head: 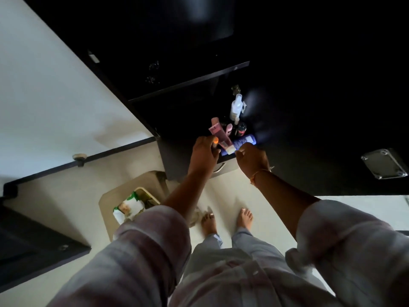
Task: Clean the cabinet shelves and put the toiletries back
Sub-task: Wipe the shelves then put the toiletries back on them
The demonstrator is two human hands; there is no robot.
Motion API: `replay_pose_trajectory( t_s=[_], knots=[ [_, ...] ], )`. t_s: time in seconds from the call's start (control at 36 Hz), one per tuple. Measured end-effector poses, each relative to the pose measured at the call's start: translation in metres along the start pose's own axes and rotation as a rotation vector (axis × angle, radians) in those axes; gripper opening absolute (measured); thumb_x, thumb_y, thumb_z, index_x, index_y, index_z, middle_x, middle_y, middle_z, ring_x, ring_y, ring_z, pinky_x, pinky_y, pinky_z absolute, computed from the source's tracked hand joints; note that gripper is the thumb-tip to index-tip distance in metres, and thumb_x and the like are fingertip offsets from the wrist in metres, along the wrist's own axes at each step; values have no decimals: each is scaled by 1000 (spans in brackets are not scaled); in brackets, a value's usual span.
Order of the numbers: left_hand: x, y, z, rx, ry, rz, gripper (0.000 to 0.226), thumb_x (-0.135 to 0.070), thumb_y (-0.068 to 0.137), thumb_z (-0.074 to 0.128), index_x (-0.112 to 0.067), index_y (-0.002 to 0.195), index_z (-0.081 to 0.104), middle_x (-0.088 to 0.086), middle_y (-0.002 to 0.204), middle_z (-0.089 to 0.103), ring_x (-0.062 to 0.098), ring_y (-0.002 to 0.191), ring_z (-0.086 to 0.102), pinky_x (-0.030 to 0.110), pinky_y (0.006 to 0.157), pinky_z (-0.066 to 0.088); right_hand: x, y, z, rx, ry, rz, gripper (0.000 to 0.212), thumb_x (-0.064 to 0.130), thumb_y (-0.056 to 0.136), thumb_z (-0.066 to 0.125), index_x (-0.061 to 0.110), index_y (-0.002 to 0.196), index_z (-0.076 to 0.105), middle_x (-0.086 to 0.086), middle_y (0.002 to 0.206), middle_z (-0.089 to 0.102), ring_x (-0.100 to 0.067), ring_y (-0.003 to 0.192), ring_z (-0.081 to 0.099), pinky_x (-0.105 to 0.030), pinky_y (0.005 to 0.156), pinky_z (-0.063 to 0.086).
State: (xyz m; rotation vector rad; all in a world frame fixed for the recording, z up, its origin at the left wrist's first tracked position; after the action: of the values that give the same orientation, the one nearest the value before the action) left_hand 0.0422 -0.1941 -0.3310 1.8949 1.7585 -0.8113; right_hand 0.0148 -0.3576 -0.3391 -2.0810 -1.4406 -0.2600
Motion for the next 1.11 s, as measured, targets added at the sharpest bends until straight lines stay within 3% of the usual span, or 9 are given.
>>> replay_pose_trajectory(
  t_s=[0.17, 0.33, 0.56, 0.75, 0.94, 1.11],
  knots=[
    [11, 22, 16, 59, 91, 9, 50, -10, 86, 66, -16, 134, 56, 15, 127, 52, 28, 113, 57, 26, 98, 41, 3, 28, 21, 55, 126, 124, 37, 34, 91, 60, 11, 121, 59, -16, 123, 62, -34, 112, 59, -35, 89, 48],
    [10, 33, 24, 102, 120, 112, 31, -7, 83, 69, -7, 114, 69, 17, 119, 59, 31, 107, 60, 31, 90, 48, 5, 37, 35, 55, 65, 177, 37, 38, 89, 62, 17, 119, 56, -15, 125, 53, -38, 108, 58, -40, 87, 49],
    [22, 41, 31, 123, 134, 86, 29, -6, 84, 66, -12, 113, 68, 15, 115, 59, 31, 102, 61, 37, 86, 52, 4, 49, 46, 63, 41, 187, 39, 41, 88, 62, 17, 119, 58, -16, 123, 53, -37, 106, 59, -40, 85, 50],
    [29, 48, 35, 136, 108, 20, 9, -13, 88, 63, -12, 97, 66, 11, 105, 65, 25, 98, 64, 28, 78, 50, 5, 55, 49, 63, 103, 157, 38, 37, 84, 69, 17, 115, 63, -14, 122, 57, -32, 104, 60, -31, 80, 47],
    [36, 48, 29, 114, 114, -15, 9, -13, 89, 62, -13, 98, 65, 8, 99, 69, 24, 93, 67, 27, 74, 50, 7, 58, 51, 59, 170, 146, 24, 35, 84, 67, 14, 96, 68, -7, 95, 70, -26, 90, 64, -21, 61, 32],
    [39, 38, 1, 18, 79, -50, 15, -10, 87, 61, -13, 101, 65, 6, 101, 68, 21, 93, 66, 35, 80, 56, 23, 44, 40, 54, 176, 79, 28, 41, 82, 65, 16, 93, 68, -8, 94, 70, -30, 91, 64, -25, 66, 37]
  ],
)
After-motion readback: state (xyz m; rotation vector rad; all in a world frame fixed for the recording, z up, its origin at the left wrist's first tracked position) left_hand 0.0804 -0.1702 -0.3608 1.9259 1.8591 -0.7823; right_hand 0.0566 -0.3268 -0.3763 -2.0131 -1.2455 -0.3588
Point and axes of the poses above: each hand's wrist, its own y-axis towards the middle knuckle, its own z-axis out of the palm, x = y × z, the point moved 5 cm from there along y, towards the middle knuckle
